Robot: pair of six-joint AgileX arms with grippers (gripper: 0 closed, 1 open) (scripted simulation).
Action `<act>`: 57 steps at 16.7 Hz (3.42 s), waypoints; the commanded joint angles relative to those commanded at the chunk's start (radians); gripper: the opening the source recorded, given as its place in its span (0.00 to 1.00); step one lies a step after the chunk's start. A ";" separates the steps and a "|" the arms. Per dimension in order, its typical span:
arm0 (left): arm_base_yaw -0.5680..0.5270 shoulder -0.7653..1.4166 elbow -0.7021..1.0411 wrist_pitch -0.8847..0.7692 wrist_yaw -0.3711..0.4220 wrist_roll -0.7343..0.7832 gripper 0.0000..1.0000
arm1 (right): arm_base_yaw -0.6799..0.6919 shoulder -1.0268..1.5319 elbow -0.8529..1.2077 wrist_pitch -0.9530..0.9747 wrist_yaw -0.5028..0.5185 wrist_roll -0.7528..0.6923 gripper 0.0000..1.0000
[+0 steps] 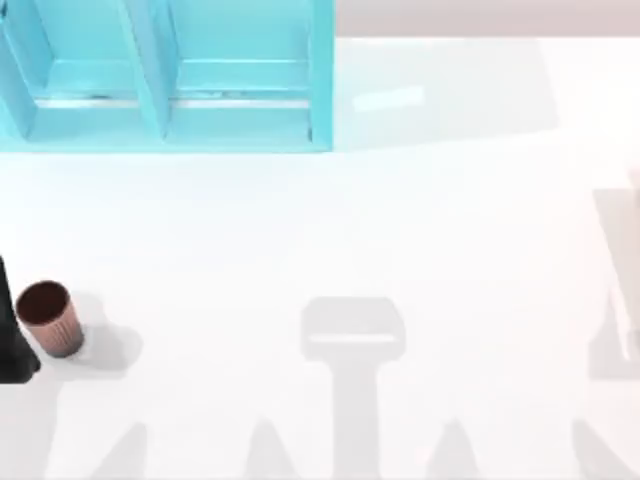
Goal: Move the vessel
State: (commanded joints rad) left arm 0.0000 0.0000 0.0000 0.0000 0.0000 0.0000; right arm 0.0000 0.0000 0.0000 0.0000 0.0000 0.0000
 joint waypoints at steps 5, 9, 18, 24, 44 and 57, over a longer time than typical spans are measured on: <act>-0.009 0.065 0.062 -0.062 0.000 -0.006 1.00 | 0.000 0.000 0.000 0.000 0.000 0.000 1.00; -0.034 0.297 0.276 -0.264 -0.002 -0.029 1.00 | 0.000 0.000 0.000 0.000 0.000 0.000 1.00; -0.115 1.184 0.967 -0.882 -0.001 -0.103 1.00 | 0.000 0.000 0.000 0.000 0.000 0.000 1.00; -0.157 1.591 1.302 -1.192 0.000 -0.138 1.00 | 0.000 0.000 0.000 0.000 0.000 0.000 1.00; -0.165 1.786 1.095 -0.881 0.001 -0.142 1.00 | 0.000 0.000 0.000 0.000 0.000 0.000 1.00; -0.165 1.786 1.093 -0.878 0.001 -0.142 0.32 | 0.000 0.000 0.000 0.000 0.000 0.000 1.00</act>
State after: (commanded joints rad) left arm -0.1650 1.7864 1.0926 -0.8784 0.0006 -0.1415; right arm 0.0000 0.0000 0.0000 0.0000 0.0000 0.0000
